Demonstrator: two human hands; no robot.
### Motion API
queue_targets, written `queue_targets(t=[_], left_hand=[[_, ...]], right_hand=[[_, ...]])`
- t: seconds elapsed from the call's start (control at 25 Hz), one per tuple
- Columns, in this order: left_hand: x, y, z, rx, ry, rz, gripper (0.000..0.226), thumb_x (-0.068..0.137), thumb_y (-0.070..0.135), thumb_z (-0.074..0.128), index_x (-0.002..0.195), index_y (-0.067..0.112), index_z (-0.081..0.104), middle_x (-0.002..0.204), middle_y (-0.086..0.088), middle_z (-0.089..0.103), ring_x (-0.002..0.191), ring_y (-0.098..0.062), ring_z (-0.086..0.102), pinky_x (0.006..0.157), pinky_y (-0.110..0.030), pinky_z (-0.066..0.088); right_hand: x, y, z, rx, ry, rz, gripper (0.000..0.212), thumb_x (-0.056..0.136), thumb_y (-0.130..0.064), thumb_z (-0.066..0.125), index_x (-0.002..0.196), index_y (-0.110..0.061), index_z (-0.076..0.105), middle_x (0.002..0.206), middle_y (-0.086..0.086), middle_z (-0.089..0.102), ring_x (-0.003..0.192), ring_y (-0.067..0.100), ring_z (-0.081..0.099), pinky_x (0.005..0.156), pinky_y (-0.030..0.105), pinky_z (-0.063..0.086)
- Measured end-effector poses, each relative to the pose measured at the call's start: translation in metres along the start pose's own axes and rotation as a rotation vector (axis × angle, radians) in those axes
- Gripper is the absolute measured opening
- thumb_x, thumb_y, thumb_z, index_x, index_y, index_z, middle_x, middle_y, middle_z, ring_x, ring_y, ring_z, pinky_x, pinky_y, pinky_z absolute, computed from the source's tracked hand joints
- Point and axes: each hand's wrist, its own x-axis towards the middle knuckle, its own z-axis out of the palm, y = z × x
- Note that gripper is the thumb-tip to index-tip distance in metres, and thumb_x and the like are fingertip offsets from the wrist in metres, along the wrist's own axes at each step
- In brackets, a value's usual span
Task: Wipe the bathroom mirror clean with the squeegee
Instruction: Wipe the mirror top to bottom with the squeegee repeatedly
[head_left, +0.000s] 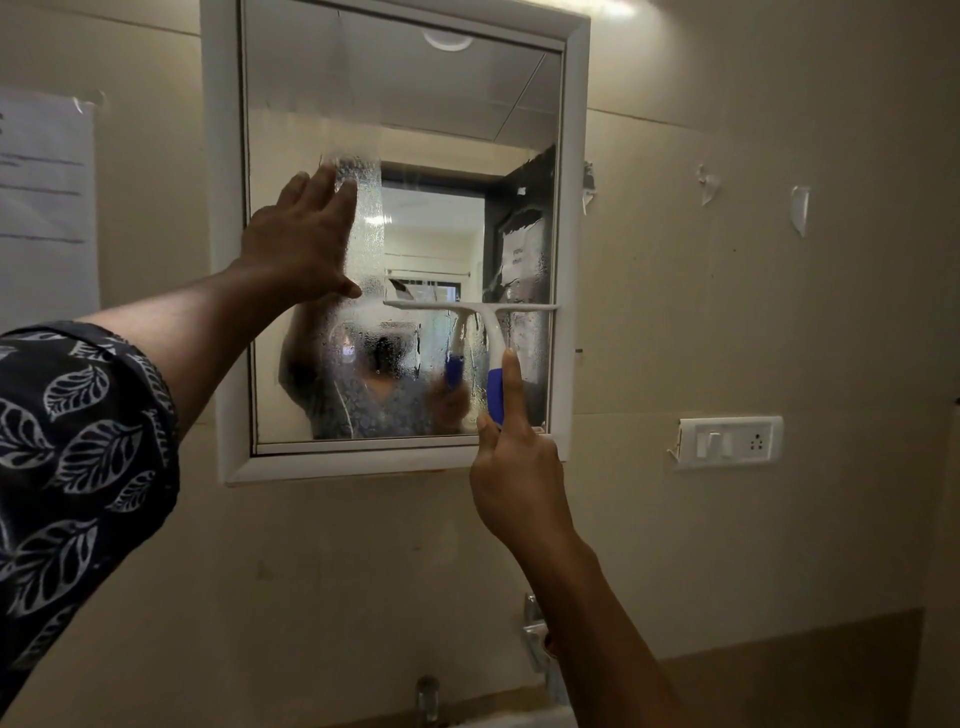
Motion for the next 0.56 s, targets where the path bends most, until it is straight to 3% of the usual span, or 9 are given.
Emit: queue_targets(t=[0.12, 0.24, 0.56], left_hand=[[0.0, 0.0, 0.001, 0.002, -0.001, -0.001, 0.114, 0.064, 0.036, 0.083, 0.15, 0.016, 0.01, 0.159, -0.007, 0.0, 0.146, -0.029, 0.004, 0.11, -0.054, 0.027], [0.001, -0.001, 0.001, 0.001, -0.006, -0.006, 0.115, 0.064, 0.036, 0.082, 0.15, 0.017, 0.009, 0.159, -0.007, -0.001, 0.146, -0.03, 0.004, 0.11, -0.054, 0.026], [0.001, 0.001, 0.001, 0.0, 0.0, -0.01, 0.115, 0.064, 0.035, 0.083, 0.15, 0.017, 0.009, 0.159, -0.008, 0.0, 0.146, -0.03, 0.004, 0.11, -0.053, 0.026]], right_hand=[[-0.008, 0.005, -0.002, -0.02, -0.026, 0.019, 0.068, 0.099, -0.032, 0.036, 0.13, -0.054, -0.021, 0.089, -0.001, 0.049, 0.063, 0.002, 0.045, 0.066, 0.023, 0.044], [-0.014, 0.006, -0.003, -0.025, -0.045, 0.06, 0.068, 0.099, -0.032, 0.036, 0.136, -0.053, -0.017, 0.089, -0.001, 0.048, 0.061, 0.003, 0.045, 0.052, 0.014, 0.033], [-0.032, 0.008, -0.005, -0.054, -0.087, 0.115, 0.068, 0.099, -0.032, 0.035, 0.136, -0.053, -0.019, 0.068, -0.009, 0.041, 0.052, 0.005, 0.043, 0.042, 0.013, 0.027]])
